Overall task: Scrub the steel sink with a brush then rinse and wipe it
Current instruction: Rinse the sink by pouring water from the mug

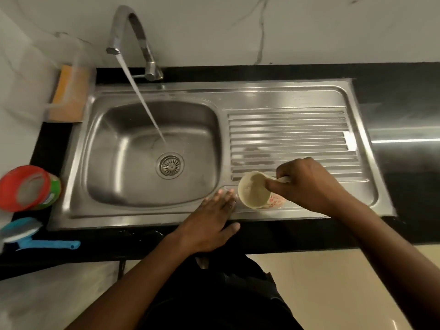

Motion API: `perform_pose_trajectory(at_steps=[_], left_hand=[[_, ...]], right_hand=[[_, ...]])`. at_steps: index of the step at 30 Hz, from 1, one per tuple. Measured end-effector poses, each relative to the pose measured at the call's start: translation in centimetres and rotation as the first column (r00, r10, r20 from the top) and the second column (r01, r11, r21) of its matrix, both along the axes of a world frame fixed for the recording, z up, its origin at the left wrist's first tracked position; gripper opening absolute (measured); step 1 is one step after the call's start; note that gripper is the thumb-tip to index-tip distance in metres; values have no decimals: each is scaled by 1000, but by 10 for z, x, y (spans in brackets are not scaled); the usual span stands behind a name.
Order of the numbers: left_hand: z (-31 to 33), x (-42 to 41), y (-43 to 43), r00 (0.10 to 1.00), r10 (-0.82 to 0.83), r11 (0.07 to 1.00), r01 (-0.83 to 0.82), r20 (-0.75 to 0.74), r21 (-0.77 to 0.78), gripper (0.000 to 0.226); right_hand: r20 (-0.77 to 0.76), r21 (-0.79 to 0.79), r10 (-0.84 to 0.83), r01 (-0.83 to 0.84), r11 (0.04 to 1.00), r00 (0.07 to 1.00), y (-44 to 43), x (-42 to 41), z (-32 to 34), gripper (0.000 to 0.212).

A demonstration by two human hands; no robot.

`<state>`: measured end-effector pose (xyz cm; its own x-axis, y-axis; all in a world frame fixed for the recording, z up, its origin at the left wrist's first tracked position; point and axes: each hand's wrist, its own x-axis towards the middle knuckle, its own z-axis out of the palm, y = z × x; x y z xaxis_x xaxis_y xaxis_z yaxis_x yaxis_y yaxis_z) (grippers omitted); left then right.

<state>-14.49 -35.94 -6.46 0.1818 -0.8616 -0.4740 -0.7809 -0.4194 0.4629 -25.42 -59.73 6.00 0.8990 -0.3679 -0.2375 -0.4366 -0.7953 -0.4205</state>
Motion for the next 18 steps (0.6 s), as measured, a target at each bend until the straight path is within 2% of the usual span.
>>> perform_pose_trajectory(at_steps=[3,5,14,18], left_hand=[[0,-20,-16,972,-233,972,233,18,15,81],[-3,-29,-26,951,-304,952,303,56,33,83],[-13,-44,-80,896,-422,906,421,139,35,80],[-13,-46,-101,930,-340,939,343,140,-1,79]], right_hand=[[-99,-104,-7,-4,995,995,-20,-27,7,49],[-148,-178,-7,-19,984,989,-28,-41,7,48],[-192,-268,-96,41,963,977,-42,-72,0,53],[-177,-276,-151,98,956,972,-51,-82,8,54]])
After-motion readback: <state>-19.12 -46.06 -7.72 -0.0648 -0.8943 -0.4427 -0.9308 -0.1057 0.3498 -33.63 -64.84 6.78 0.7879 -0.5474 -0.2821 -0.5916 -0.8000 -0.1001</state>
